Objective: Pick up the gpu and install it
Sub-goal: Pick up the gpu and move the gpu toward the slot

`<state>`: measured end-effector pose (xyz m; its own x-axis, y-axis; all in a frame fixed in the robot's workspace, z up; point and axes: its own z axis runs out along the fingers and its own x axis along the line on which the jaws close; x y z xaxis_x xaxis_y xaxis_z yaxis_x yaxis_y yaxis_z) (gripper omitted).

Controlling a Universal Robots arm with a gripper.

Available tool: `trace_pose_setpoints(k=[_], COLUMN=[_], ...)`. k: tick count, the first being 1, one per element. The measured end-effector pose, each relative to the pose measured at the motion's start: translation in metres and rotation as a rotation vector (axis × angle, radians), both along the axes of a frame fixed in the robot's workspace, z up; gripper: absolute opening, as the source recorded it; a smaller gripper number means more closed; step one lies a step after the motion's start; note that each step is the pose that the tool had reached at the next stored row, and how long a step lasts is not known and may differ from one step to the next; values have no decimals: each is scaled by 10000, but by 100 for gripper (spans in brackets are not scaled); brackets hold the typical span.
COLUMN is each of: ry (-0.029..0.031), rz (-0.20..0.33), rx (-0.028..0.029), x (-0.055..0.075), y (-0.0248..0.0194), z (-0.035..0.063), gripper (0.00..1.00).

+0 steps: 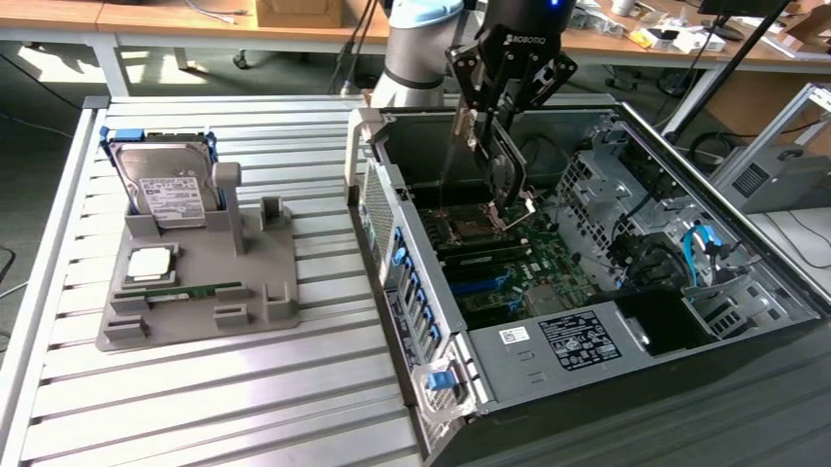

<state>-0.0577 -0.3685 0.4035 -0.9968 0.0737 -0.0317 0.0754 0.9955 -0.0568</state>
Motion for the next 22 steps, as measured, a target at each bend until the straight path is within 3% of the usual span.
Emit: trace_pose_setpoints(k=[22], ry=[0], rz=[0], rx=[-42], x=[203], y=[0], z=[-84], gripper=[27])
